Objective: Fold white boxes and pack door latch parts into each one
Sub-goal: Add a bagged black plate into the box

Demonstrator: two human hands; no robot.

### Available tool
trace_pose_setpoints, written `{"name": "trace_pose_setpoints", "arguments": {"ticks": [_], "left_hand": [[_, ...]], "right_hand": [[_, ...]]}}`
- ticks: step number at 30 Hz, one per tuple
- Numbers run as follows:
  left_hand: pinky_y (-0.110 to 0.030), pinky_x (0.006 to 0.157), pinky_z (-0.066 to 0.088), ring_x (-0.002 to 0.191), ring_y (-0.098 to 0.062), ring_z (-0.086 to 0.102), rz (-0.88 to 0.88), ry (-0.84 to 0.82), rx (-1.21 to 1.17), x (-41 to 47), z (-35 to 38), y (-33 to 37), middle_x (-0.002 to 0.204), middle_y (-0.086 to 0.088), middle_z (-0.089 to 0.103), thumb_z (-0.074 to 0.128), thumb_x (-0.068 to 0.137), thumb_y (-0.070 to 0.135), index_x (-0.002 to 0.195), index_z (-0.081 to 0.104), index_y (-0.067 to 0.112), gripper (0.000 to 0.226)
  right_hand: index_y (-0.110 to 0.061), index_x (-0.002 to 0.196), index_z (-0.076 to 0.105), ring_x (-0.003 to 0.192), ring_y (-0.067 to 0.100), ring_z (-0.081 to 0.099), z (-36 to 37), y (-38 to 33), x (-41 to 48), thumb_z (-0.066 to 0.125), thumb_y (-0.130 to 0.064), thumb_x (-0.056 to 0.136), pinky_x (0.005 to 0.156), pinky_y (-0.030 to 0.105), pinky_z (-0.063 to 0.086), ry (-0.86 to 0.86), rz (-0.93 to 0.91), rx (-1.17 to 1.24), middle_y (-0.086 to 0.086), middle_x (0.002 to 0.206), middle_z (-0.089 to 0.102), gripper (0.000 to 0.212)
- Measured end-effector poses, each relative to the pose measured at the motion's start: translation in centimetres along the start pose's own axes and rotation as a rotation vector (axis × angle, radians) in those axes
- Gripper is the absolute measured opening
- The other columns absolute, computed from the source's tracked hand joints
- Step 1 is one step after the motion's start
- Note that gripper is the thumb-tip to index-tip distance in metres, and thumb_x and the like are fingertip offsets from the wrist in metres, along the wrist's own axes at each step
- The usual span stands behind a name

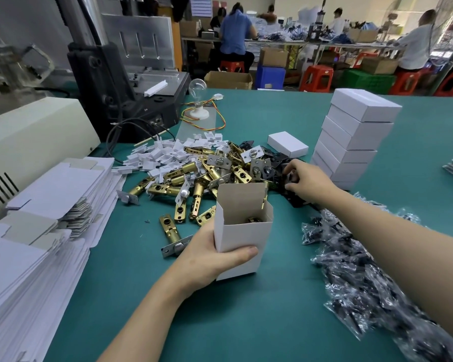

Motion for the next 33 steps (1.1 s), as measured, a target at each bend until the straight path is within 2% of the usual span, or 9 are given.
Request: {"name": "trace_pose_setpoints", "arguments": {"ticks": [4, 7, 11, 13, 17, 22, 25, 29, 33], "left_hand": [[-0.023, 0.082, 0.057, 0.101, -0.01, 0.071, -0.002, -0.003, 0.0, 0.0, 0.0, 0.0, 0.108, 0.006, 0.075, 0.083, 0.08, 0.025, 0.122, 0.067, 0.027, 0.045], [-0.024, 0.083, 0.057, 0.101, -0.01, 0.071, -0.001, -0.004, -0.003, 0.0, 0.0, -0.1, 0.108, 0.005, 0.075, 0.083, 0.08, 0.025, 0.122, 0.067, 0.027, 0.044], [-0.025, 0.084, 0.057, 0.103, -0.013, 0.071, -0.006, -0.005, -0.001, 0.0, 0.0, -0.1, 0.109, 0.004, 0.075, 0.083, 0.08, 0.025, 0.124, 0.067, 0.024, 0.047], [-0.026, 0.083, 0.058, 0.103, -0.013, 0.071, -0.006, -0.001, -0.004, 0.0, 0.0, -0.1, 0.109, 0.004, 0.075, 0.083, 0.08, 0.025, 0.123, 0.067, 0.026, 0.046], [-0.026, 0.084, 0.059, 0.104, -0.015, 0.072, -0.001, 0.013, -0.01, 0.1, -0.1, 0.0, 0.11, 0.005, 0.076, 0.085, 0.08, 0.027, 0.116, 0.071, 0.037, 0.04], [-0.024, 0.081, 0.059, 0.105, -0.016, 0.074, 0.0, 0.048, -0.056, 0.0, -0.5, -0.1, 0.113, 0.005, 0.076, 0.088, 0.074, 0.039, 0.119, 0.068, 0.039, 0.049], [-0.023, 0.08, 0.059, 0.106, -0.015, 0.074, 0.003, 0.064, -0.058, 0.1, -0.4, -0.1, 0.114, 0.006, 0.076, 0.089, 0.073, 0.043, 0.119, 0.066, 0.042, 0.051], [-0.022, 0.08, 0.059, 0.105, -0.013, 0.074, 0.021, 0.063, -0.058, 0.0, -0.3, 0.3, 0.113, 0.007, 0.076, 0.089, 0.074, 0.042, 0.116, 0.066, 0.047, 0.048], [-0.025, 0.08, 0.059, 0.103, -0.014, 0.074, 0.02, 0.066, -0.072, -0.1, -0.4, 0.1, 0.111, 0.005, 0.076, 0.089, 0.074, 0.039, 0.116, 0.065, 0.046, 0.049]], "right_hand": [[-0.018, 0.118, 0.058, 0.092, 0.023, 0.056, -0.7, 0.4, 0.2, 0.071, -0.015, 0.093, 0.071, 0.032, 0.04, 0.065, 0.032, 0.083, 0.001, 0.094, 0.062, 0.029], [-0.021, 0.116, 0.057, 0.085, 0.019, 0.056, -1.6, 0.2, 0.1, 0.063, -0.017, 0.099, 0.068, 0.03, 0.038, 0.11, 0.105, 0.264, -0.005, 0.088, 0.059, 0.017], [-0.014, 0.11, 0.062, 0.071, 0.012, 0.051, -2.3, -0.7, -0.6, 0.054, -0.022, 0.104, 0.06, 0.024, 0.04, -0.004, 0.406, 0.979, -0.002, 0.082, 0.059, 0.013], [-0.011, 0.102, 0.065, 0.068, 0.011, 0.05, -3.7, -2.5, -1.5, 0.06, -0.025, 0.103, 0.062, 0.023, 0.042, -0.057, 0.384, 1.159, -0.001, 0.079, 0.059, 0.014], [-0.011, 0.108, 0.073, 0.083, 0.015, 0.061, -8.2, -7.1, -4.0, 0.063, -0.015, 0.101, 0.073, 0.024, 0.053, -0.041, 0.039, 1.15, 0.003, 0.093, 0.07, 0.013], [-0.022, 0.096, 0.076, 0.076, 0.008, 0.069, -12.5, -12.9, -8.9, 0.069, -0.012, 0.097, 0.068, 0.022, 0.057, -0.043, -0.377, 0.904, -0.004, 0.084, 0.077, 0.012], [-0.019, 0.096, 0.077, 0.074, 0.007, 0.069, -11.4, -15.1, -11.1, 0.073, -0.01, 0.094, 0.07, 0.026, 0.058, -0.074, -0.464, 0.678, -0.001, 0.084, 0.079, 0.01], [-0.017, 0.096, 0.078, 0.076, 0.002, 0.069, -9.6, -16.1, -12.3, 0.075, -0.012, 0.091, 0.071, 0.017, 0.052, -0.052, -0.514, 0.423, -0.006, 0.085, 0.077, 0.008], [-0.017, 0.098, 0.08, 0.075, -0.004, 0.067, -7.9, -16.8, -12.9, 0.073, -0.013, 0.093, 0.067, 0.008, 0.046, -0.124, -0.491, 0.34, -0.009, 0.085, 0.076, 0.009]]}}
Point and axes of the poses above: each hand's wrist, its own x-axis towards the middle knuckle, its own z-axis out of the palm, y = z × x, the point moved 7 cm from there along x, towards the middle knuckle
